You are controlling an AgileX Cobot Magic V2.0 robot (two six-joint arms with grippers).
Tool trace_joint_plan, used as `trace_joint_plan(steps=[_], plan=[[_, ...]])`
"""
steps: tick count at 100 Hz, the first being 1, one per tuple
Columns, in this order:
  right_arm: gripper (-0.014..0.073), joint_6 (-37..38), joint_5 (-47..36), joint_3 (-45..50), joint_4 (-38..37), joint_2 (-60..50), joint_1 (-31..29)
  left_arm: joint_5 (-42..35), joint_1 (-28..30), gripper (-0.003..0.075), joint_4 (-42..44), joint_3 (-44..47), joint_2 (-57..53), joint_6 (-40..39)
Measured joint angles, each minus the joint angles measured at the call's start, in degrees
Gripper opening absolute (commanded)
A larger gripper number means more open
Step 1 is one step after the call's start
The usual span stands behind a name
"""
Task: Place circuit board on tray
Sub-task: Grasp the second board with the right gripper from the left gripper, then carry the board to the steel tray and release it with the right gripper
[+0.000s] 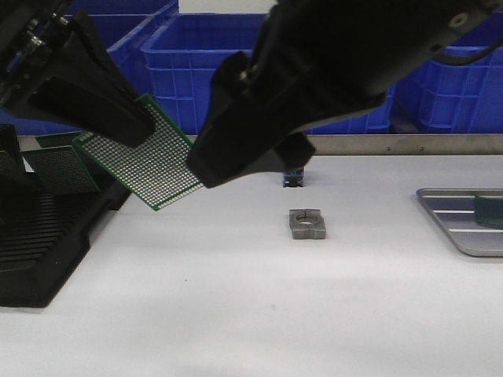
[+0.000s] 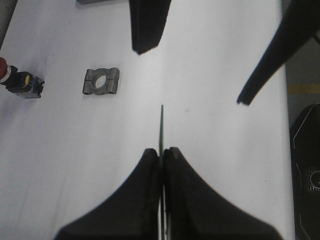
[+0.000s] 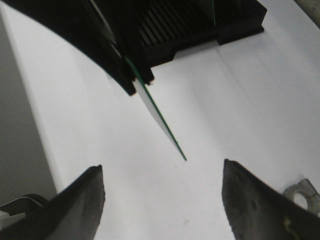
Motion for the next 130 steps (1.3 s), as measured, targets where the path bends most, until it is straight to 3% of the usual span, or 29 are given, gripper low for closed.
trace_joint_plan(steps=[23,58,67,87,97,106,123,130], plan=[[0.0516,0.0,-7.1,0.0,0.0,6.1,0.5,0.0,0.0,-0.002,0.0,0.0,0.0,0.0],[0.0505,-0.1,-11.0,0.0,0.0,8.6,0.5,0.0,0.0,-0.002,-0.8,0.0,0.4,0.0],[0.0391,-0.1,-11.1,0.0,0.0,8.9,0.5,0.0,0.0,-0.002,-0.8,0.0,0.4,0.0],[-0.0078,-0.3,-10.9,0.0,0.0,8.9,0.5,-0.2,0.0,-0.002,-0.9,0.0,0.4,0.0],[-0.0069,-1.3,-9.9,0.0,-0.9,8.9,1.0,-0.4,0.0,-0.0013,-0.5,0.0,0.4,0.5],[-0.0069,-1.4,-9.9,0.0,-1.0,8.9,1.0,-0.6,0.0,0.0078,-0.5,0.0,0.4,0.5],[-0.0069,-1.3,-9.9,0.0,-0.6,8.9,1.1,-2.6,0.0,0.0435,-3.7,0.0,0.4,0.2],[-0.0069,-1.0,-9.9,0.0,0.7,8.9,1.0,-3.0,0.0,0.0511,-4.1,0.0,0.4,0.0]])
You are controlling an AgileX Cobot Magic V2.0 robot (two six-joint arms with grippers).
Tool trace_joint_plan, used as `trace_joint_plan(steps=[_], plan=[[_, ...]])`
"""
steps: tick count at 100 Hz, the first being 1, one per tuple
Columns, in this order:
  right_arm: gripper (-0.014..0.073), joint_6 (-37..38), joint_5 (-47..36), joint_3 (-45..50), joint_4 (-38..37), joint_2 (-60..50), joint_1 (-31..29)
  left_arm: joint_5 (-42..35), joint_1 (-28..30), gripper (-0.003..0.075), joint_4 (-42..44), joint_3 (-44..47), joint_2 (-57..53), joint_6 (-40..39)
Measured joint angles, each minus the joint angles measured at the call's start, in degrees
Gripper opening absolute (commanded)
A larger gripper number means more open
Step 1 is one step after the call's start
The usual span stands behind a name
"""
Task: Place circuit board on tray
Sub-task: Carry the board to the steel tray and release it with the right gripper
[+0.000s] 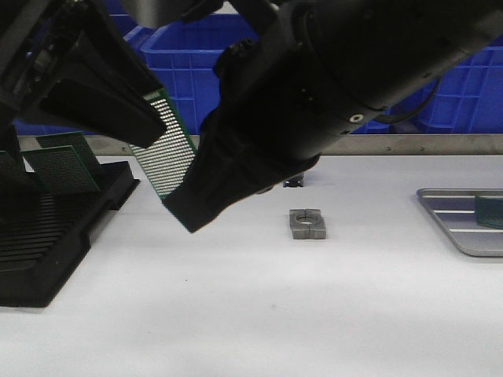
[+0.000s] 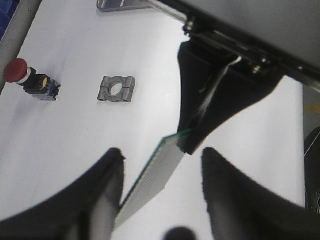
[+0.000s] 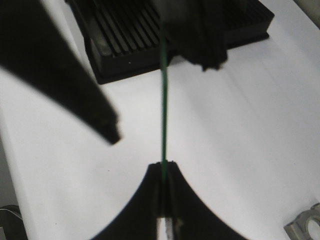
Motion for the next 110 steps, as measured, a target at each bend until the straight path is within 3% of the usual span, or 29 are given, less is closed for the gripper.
trace_joint_plan(steps=[16,30,68,93,110], plan=[[-0.0069,0.3,2.1,0.0,4.3,-0.3,-2.1,-1.6,0.0,0.0526,0.0,0.0,-0.3,-0.1],[-0.0069,0.4,7.6,0.0,6.9,-1.7,-7.7,-3.7,0.0,0.0526,0.4,0.0,-1.6,-0.2],[-0.0069,0.6,20.8,0.0,13.8,-2.7,-32.8,-4.7,0.0,0.0526,0.4,0.0,-2.8,-0.3],[-0.0069,0.7,21.8,0.0,18.0,-1.4,-48.9,-4.7,0.0,0.0526,0.4,0.0,-2.8,-0.3],[-0.0069,0.7,21.3,0.0,19.1,3.2,-54.4,-4.7,0.0,0.0526,0.4,0.0,-2.8,-0.3]])
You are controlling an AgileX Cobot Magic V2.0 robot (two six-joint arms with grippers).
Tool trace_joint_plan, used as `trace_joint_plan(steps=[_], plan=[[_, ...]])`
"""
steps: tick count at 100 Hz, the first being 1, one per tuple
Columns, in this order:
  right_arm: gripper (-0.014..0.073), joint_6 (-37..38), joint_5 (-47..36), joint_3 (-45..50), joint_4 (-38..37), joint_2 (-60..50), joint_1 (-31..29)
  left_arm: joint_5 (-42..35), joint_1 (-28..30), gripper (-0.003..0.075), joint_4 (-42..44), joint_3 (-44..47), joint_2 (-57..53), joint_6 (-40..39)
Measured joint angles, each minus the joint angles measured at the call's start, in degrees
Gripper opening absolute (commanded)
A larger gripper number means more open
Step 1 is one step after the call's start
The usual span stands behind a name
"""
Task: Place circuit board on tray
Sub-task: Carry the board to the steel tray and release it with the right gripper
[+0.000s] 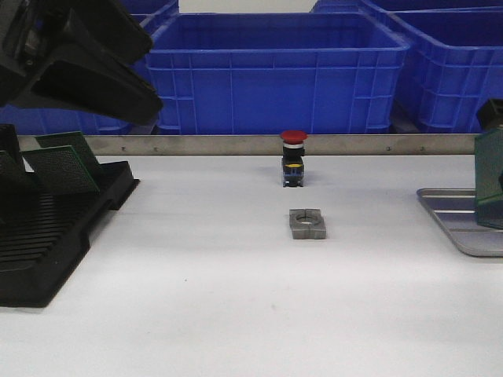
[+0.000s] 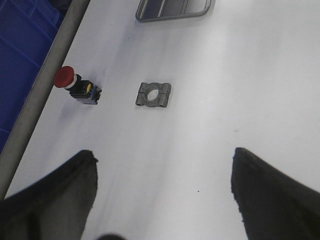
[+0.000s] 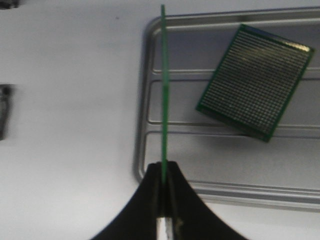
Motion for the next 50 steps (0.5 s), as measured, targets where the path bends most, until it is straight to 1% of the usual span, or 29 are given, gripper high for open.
trace_joint_plan(steps=[9,16,23,28,30,35,40,45,50], plan=[[-0.0064,0.0,-0.2,0.0,0.3,1.9,-1.1,0.0,0.0,0.0526,0.0,0.0,0.0,0.0],[-0.0022,0.0,-0.2,0.0,0.4,2.7,-1.4,0.0,0.0,0.0526,0.0,0.0,0.0,0.0],[0.0085,0.0,-0.2,0.0,0.4,2.9,-1.4,0.0,0.0,0.0526,0.0,0.0,0.0,0.0],[0.0209,0.0,-0.3,0.0,0.5,2.9,-1.4,0.0,0.0,0.0526,0.1,0.0,0.0,0.0],[0.0243,0.0,-0.3,0.0,0.5,2.9,-1.4,0.0,0.0,0.0526,0.1,0.0,0.0,0.0],[0.0379,0.0,-0.3,0.0,0.6,2.9,-1.4,0.0,0.0,0.0526,0.1,0.0,0.0,0.0],[0.0476,0.0,-0.6,0.0,0.6,2.9,-1.4,0.0,0.0,0.0526,0.1,0.0,0.0,0.0],[0.0524,0.0,-0.6,0.0,0.6,2.9,-1.4,0.0,0.0,0.0526,0.1,0.0,0.0,0.0],[0.0524,0.0,-0.6,0.0,0.6,2.6,-1.4,0.0,0.0,0.0526,0.1,0.0,0.0,0.0]])
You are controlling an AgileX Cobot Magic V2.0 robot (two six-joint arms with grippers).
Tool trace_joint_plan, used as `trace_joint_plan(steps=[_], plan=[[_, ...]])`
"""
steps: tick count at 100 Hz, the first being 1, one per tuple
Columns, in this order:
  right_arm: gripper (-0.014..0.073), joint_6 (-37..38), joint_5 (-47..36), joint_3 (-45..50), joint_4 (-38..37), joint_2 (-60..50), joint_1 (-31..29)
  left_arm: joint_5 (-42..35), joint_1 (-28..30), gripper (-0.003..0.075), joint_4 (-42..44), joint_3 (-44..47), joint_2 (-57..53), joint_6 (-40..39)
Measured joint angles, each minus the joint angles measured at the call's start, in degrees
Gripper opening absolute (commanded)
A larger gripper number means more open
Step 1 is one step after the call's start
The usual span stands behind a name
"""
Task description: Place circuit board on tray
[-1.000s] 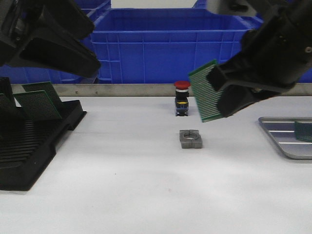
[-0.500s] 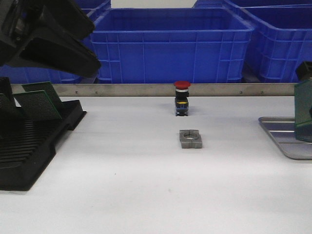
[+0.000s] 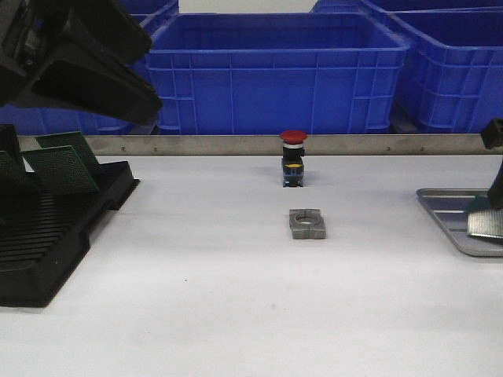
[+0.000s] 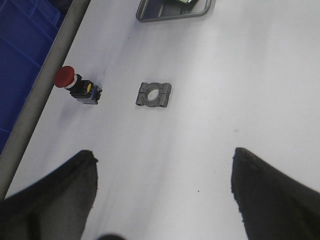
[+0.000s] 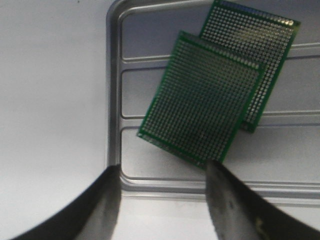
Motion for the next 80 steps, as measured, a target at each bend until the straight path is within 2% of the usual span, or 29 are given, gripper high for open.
trace_joint_plan(steps=[35,43,50,57,69,71,80], plan=[[0.0454,0.0,-1.2,0.0,-3.1,-11.3,0.1,-1.6,0.0,0.0514,0.0,0.0,0.0,-1.9],[0.0384,0.0,-1.6,0.6,-4.3,-15.0,1.0,-3.9,0.0,0.0468,0.0,0.0,-0.1,-4.7],[0.0275,0.0,-2.5,2.0,-5.4,-18.7,2.3,-5.9,0.0,0.0395,0.0,0.0,-0.6,-7.2],[0.0144,0.0,-3.7,4.1,-6.9,-22.5,4.2,-7.9,0.0,0.0282,0.0,0.1,-1.5,-9.7],[-0.0077,0.0,-5.9,8.5,-9.8,-28.9,8.0,-11.5,0.0,0.0009,-0.1,0.1,-2.9,-15.0],[-0.0071,0.0,-6.1,9.3,-10.3,-30.0,8.6,-11.9,0.1,-0.0021,-0.1,0.1,-3.3,-15.5],[-0.0061,0.0,-6.7,12.2,-11.3,-34.6,10.7,-12.2,1.5,-0.002,-0.2,0.1,-4.6,-17.5]])
